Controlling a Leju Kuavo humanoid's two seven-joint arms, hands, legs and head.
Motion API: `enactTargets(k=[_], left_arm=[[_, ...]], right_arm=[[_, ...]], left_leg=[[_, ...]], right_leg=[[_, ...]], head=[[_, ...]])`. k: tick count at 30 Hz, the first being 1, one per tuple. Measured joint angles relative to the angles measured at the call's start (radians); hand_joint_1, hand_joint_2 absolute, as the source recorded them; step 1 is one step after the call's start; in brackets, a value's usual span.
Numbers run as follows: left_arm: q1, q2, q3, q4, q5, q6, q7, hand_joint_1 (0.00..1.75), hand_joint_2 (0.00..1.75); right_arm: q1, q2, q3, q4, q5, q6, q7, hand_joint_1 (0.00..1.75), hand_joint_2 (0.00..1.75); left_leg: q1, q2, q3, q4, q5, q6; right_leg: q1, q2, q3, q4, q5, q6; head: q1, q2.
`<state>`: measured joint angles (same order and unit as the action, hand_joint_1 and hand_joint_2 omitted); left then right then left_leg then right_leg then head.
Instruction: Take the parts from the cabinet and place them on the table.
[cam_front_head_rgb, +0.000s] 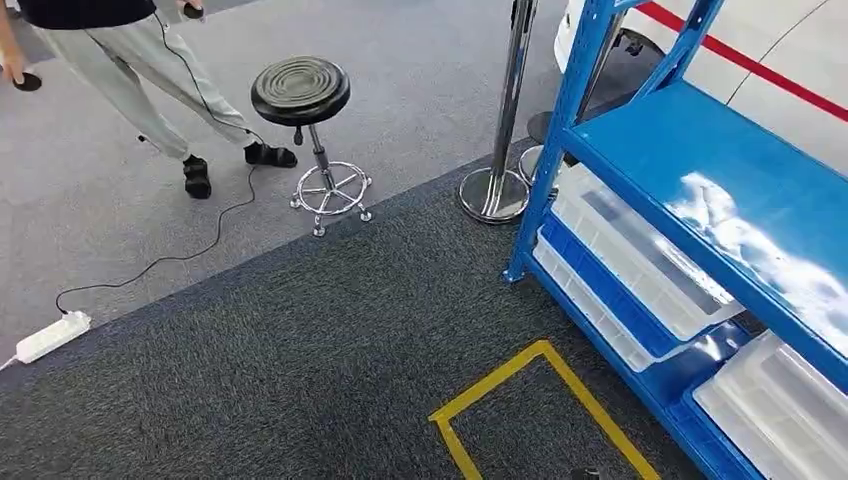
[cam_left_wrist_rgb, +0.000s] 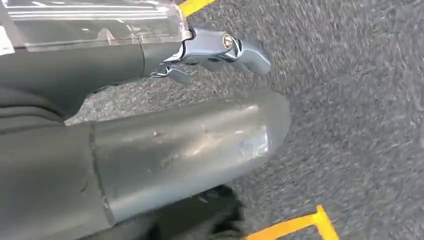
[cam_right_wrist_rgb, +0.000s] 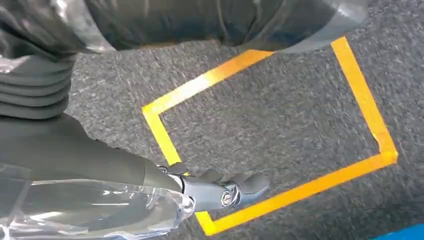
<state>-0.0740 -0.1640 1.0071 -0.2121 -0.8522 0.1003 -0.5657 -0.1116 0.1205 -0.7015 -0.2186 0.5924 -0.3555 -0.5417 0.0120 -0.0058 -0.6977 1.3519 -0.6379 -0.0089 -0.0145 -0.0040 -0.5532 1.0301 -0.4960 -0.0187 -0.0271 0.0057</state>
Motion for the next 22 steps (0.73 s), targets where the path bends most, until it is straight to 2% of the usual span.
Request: enactTargets(k=[1,2,4,5,6,9,10,11,12,14,15,16,17,19,20,21,22], left_arm=[[0.001,0.000,0.000,0.000,0.000,0.000,0.000,0.00,0.00],[0.001,0.000,0.000,0.000,0.000,0.000,0.000,0.00,0.00],[0.000,0.001,0.000,0.000,0.000,0.000,0.000,0.00,0.00],[0.000,0.004,0.000,0.000,0.000,0.000,0.000,0.00,0.00],[-0.001,0.005,0.000,0.000,0.000,0.001,0.000,0.00,0.00],[0.002,0.005,0.000,0.000,0.000,0.001,0.000,0.00,0.00],[0.003,0.005,0.000,0.000,0.000,0.001,0.001,0.00,0.00],[0.004,0.004,0.000,0.000,0.000,0.001,0.000,0.00,0.00],[0.002,0.005,0.000,0.000,0.000,0.001,0.000,0.00,0.00],[-0.001,0.005,0.000,0.000,0.000,0.002,0.003,0.00,0.00],[-0.002,0.005,0.000,0.000,0.001,0.003,0.005,0.00,0.00],[-0.002,0.005,0.000,0.000,0.005,0.008,0.013,0.00,0.00],[-0.001,0.005,0.000,0.000,0.005,0.020,0.025,0.00,0.00],[0.001,0.003,0.001,0.000,0.006,0.045,0.047,0.00,0.00],[0.002,0.002,0.001,0.000,0.005,0.047,0.048,0.00,0.00],[-0.002,0.002,0.001,0.000,0.004,0.047,0.047,0.00,0.00],[-0.003,0.002,0.001,0.000,0.003,0.047,0.045,0.00,0.00]], right_arm=[[0.001,0.000,0.000,0.000,0.000,0.000,0.000,0.00,0.00],[0.002,0.000,0.000,0.000,0.000,0.000,0.000,0.00,0.00],[0.001,0.002,0.000,0.000,0.000,0.000,0.000,0.00,0.00],[0.002,0.004,0.000,0.001,0.000,0.000,0.000,0.00,0.00],[0.000,0.006,0.000,0.001,0.000,0.001,0.000,0.00,0.00],[-0.001,0.006,0.000,0.001,0.001,0.000,0.000,0.00,0.00],[-0.002,0.006,0.000,0.000,0.002,0.000,0.000,0.00,0.00],[-0.002,0.006,-0.001,0.000,0.002,0.000,-0.001,0.00,0.00],[-0.002,0.006,-0.001,0.000,0.002,0.000,-0.002,0.00,0.00],[-0.001,0.006,-0.001,0.000,0.002,0.000,-0.002,0.00,0.00],[0.000,0.006,-0.001,0.000,0.002,0.001,-0.002,0.00,0.00],[0.001,0.006,-0.002,0.000,0.002,0.001,-0.002,0.00,0.00],[0.001,0.006,-0.002,0.000,0.003,0.001,-0.002,0.00,0.00],[0.000,0.004,-0.002,0.000,0.004,0.001,-0.003,0.00,0.00],[0.001,0.004,-0.002,0.000,0.004,0.001,-0.003,0.00,0.00],[0.000,0.005,-0.002,0.000,0.004,0.001,-0.003,0.00,0.00],[-0.004,0.005,-0.002,0.000,0.005,0.001,-0.005,0.00,0.00]], left_leg=[[0.000,0.000,-0.006,-0.008,0.027,0.003],[-0.001,0.000,0.011,-0.067,0.078,0.008],[-0.009,0.001,0.088,-0.261,0.193,0.027],[-0.017,0.004,0.108,-0.302,0.188,0.036],[-0.020,0.005,0.115,-0.323,0.185,0.038],[-0.023,0.001,0.112,-0.325,0.182,0.045],[-0.006,0.001,0.128,-0.351,0.191,0.054],[-0.010,0.003,0.140,-0.363,0.192,0.056],[-0.009,0.005,0.146,-0.367,0.192,0.062],[-0.011,0.005,0.149,-0.365,0.187,0.066],[-0.011,0.004,0.152,-0.364,0.183,0.066],[-0.011,0.002,0.156,-0.363,0.179,0.065],[-0.010,0.000,0.163,-0.362,0.174,0.063],[-0.009,-0.001,0.178,-0.355,0.159,0.057],[-0.009,-0.001,0.173,-0.351,0.151,0.050],[-0.018,-0.003,0.168,-0.337,0.143,0.041],[-0.016,-0.002,0.168,-0.341,0.144,0.037]], right_leg=[[0.002,0.000,0.006,0.000,-0.004,0.000],[0.003,0.001,0.015,0.000,-0.010,0.001],[0.004,0.002,0.033,0.000,-0.022,0.003],[0.004,0.002,0.033,-0.001,-0.026,0.007],[0.006,0.003,0.030,0.001,-0.029,0.013],[0.003,0.000,0.035,-0.014,-0.028,0.028],[0.008,-0.001,0.042,-0.014,-0.035,0.034],[0.007,0.001,0.035,0.013,-0.049,0.036],[0.006,0.002,0.006,0.070,-0.079,0.037],[0.001,0.003,-0.083,0.222,-0.140,0.042],[0.000,0.003,-0.125,0.281,-0.149,0.044],[-0.001,0.002,-0.137,0.284,-0.129,0.046],[-0.003,0.002,-0.127,0.244,-0.086,0.049],[-0.007,0.002,-0.059,0.077,0.025,0.049],[-0.008,0.003,-0.037,0.018,0.038,0.047],[-0.002,0.004,-0.033,0.000,0.028,0.044],[-0.003,0.005,-0.038,0.008,0.028,0.037]], head=[[0.000,0.000],[0.000,0.000],[0.000,0.000],[0.001,0.000],[0.000,0.000],[0.001,0.000],[0.000,0.000],[0.002,0.000],[0.001,0.000],[0.001,0.000],[0.001,0.000],[0.001,0.000],[0.001,0.000],[0.001,0.000],[0.001,0.000],[0.002,0.000],[0.000,0.000]])
